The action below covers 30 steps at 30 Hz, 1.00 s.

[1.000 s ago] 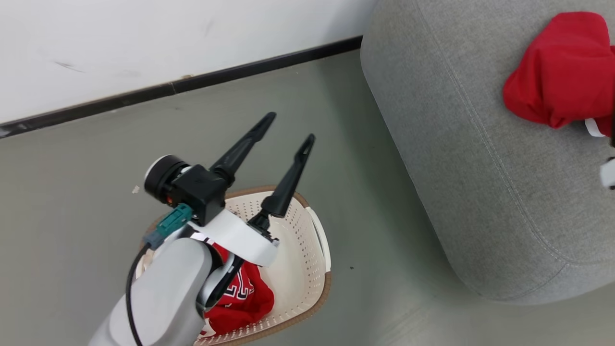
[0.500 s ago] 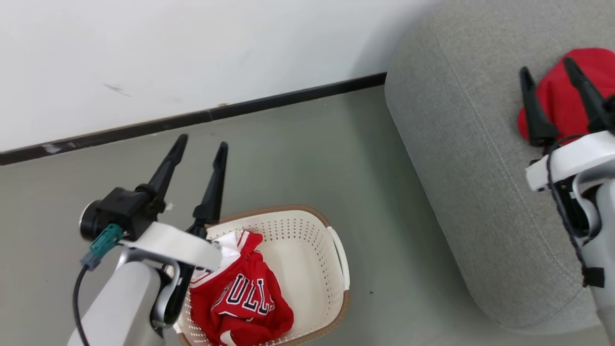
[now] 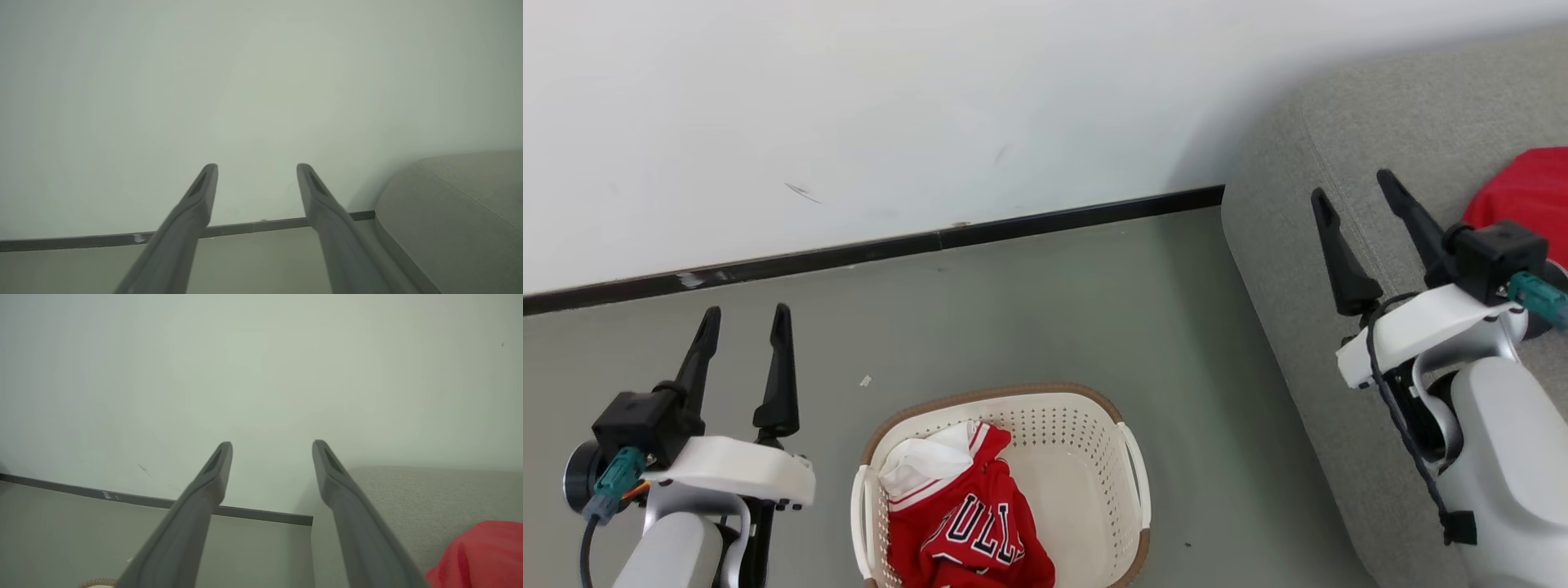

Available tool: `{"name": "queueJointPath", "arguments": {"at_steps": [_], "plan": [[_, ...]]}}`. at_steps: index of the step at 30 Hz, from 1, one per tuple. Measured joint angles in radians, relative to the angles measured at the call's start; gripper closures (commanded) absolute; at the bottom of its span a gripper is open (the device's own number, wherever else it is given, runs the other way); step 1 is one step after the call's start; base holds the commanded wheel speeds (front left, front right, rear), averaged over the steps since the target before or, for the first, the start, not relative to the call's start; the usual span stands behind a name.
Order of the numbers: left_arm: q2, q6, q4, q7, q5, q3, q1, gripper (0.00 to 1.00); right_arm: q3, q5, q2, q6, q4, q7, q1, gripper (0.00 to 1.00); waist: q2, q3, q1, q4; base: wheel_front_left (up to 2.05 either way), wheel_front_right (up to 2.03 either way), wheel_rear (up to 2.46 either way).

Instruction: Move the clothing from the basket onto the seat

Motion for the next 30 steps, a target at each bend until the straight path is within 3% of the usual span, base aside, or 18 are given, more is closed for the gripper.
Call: {"name": "queueJointPath", "arguments": {"at_steps": [8,30], "plan": [[-0.009,0.047,-0.004,0.000,0.009,0.063,0.086,0.00,-0.008,-0.014,0.045,0.000,-0.004,0.000,0.103,0.00,0.0000,-0.054,0.0000,0.040,0.00,0.00,0.00],[-0.023,0.045,0.005,0.000,0.054,0.047,0.240,0.00,-0.030,-0.045,0.102,0.000,-0.073,-0.002,0.400,0.00,0.0000,-0.165,-0.0001,0.116,0.00,0.00,0.00]]}}
